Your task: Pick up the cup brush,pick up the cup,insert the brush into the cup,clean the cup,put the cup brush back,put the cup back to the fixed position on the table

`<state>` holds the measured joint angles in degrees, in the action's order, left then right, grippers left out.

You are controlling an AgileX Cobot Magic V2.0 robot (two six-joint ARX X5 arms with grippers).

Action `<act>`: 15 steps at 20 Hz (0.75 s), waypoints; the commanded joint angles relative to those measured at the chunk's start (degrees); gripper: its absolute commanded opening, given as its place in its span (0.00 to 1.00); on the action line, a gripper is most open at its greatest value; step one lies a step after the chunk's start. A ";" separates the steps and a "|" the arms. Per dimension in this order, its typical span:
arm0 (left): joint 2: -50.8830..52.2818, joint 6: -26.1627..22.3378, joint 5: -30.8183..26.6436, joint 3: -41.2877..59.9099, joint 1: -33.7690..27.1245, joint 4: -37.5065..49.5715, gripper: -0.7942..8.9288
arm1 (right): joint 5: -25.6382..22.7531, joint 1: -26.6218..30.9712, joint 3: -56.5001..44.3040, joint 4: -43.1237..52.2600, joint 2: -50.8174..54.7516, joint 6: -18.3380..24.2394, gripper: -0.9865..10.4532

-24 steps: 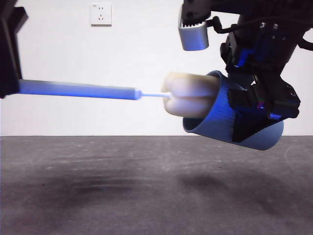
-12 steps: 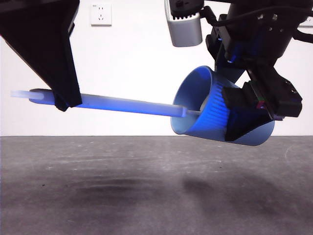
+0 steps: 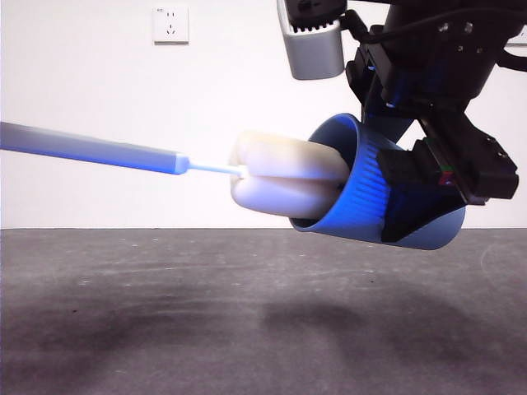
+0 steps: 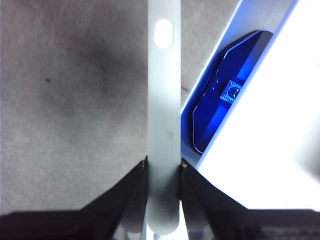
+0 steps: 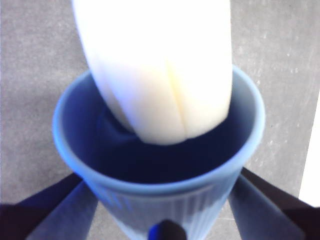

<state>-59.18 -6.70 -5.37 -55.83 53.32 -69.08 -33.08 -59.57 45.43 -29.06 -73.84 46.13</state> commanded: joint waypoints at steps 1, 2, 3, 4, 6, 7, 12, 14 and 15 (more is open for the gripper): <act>-0.57 1.16 0.26 -0.15 -0.02 1.01 0.07 | 0.00 -0.13 0.20 0.26 -0.02 -0.17 0.07; -0.92 1.16 1.57 -0.15 -0.02 1.86 0.07 | 0.00 -0.13 0.20 0.26 -0.02 -0.15 0.07; -1.70 1.16 2.86 -0.15 0.02 3.26 0.07 | 0.02 -0.13 0.20 0.26 -0.02 -0.15 0.07; -2.49 1.16 2.86 -0.15 0.02 4.63 0.07 | 0.15 -0.15 0.20 0.28 -0.02 -0.15 0.07; -5.03 1.16 3.28 -0.15 0.02 7.98 0.07 | 0.31 -0.15 0.20 0.57 -0.02 -0.17 0.07; -6.69 1.14 4.55 -0.15 0.02 10.08 0.07 | 0.66 -0.17 0.20 0.76 -0.02 -0.15 0.07; -12.92 2.38 6.12 -0.15 0.90 19.96 0.07 | 1.55 -0.17 0.20 0.72 -0.02 -0.20 0.07; -13.07 2.60 6.10 -0.15 0.98 20.83 0.07 | 1.46 -0.17 0.20 0.70 -0.02 -0.20 0.07; -13.07 2.67 5.88 -0.15 0.98 20.46 0.07 | 1.42 -0.17 0.20 0.61 -0.02 -0.20 0.07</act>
<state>-72.20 -5.26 0.62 -55.83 54.17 -50.13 -32.51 -59.35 45.43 -29.12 -73.84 46.13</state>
